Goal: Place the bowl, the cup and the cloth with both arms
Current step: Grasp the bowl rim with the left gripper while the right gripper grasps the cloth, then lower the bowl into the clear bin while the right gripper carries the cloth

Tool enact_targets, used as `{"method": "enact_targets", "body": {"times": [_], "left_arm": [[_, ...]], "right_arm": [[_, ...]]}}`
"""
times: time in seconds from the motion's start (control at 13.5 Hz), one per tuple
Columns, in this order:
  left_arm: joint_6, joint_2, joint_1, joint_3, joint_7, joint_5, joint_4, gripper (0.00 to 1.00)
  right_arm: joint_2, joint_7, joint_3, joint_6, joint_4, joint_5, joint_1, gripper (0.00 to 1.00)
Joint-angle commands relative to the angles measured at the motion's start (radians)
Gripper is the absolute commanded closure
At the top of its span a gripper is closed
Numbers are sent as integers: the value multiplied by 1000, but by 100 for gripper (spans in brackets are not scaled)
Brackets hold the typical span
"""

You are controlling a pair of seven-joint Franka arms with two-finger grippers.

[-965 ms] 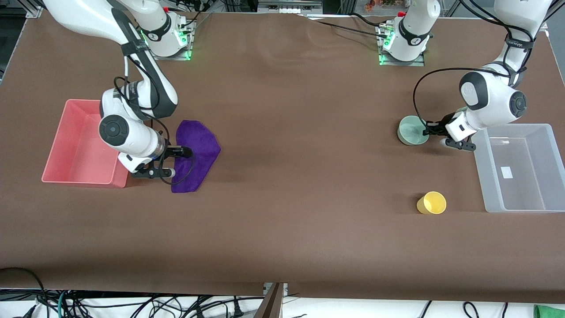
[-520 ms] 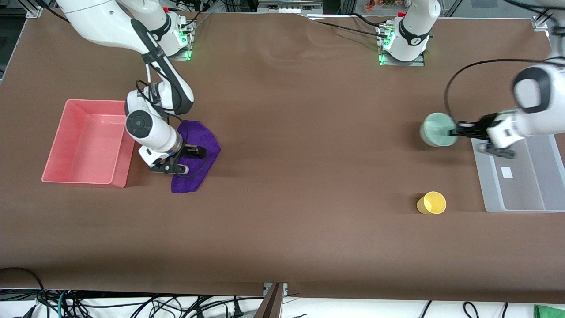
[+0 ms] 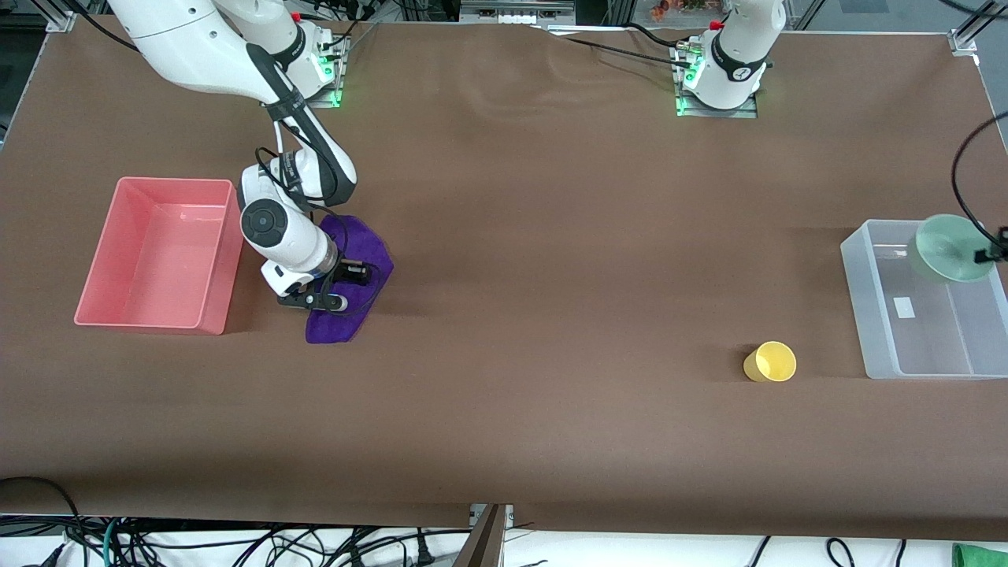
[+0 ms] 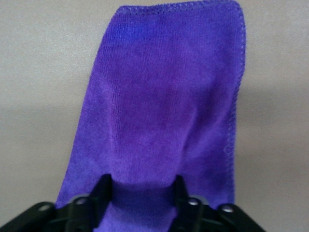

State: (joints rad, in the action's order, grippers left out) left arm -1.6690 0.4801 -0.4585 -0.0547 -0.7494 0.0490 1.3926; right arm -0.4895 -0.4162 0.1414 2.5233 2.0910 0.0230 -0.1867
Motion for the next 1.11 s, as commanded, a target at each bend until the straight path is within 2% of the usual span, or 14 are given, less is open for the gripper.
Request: {"method": "enact_targets", "body": {"times": [0.0, 0.3, 0.45, 0.59, 0.82, 0.97, 1.04], "left_arm": [[34, 178, -51, 9, -129, -17, -200, 100], [-67, 236, -75, 9, -142, -12, -187, 100], [-93, 255, -75, 10, -136, -8, -185, 100], [-116, 271, -74, 12, -131, -5, -185, 100], [-158, 301, -72, 13, -130, 0, -184, 100], [-187, 319, -72, 13, -131, 31, -184, 100], [-195, 322, -72, 13, -131, 38, -182, 100]], "right_arm": [[6, -10, -2, 9, 11, -8, -7, 98], [12, 0, 0, 5, 0, -8, -7, 100], [28, 7, 0, -52, -32, -6, -5, 100], [60, 22, -2, -215, -121, -3, 9, 100], [80, 120, -8, -499, -316, -6, 45, 100], [97, 221, -28, -610, -374, -6, 82, 100], [115, 288, -58, -647, -381, -6, 92, 100]]}}
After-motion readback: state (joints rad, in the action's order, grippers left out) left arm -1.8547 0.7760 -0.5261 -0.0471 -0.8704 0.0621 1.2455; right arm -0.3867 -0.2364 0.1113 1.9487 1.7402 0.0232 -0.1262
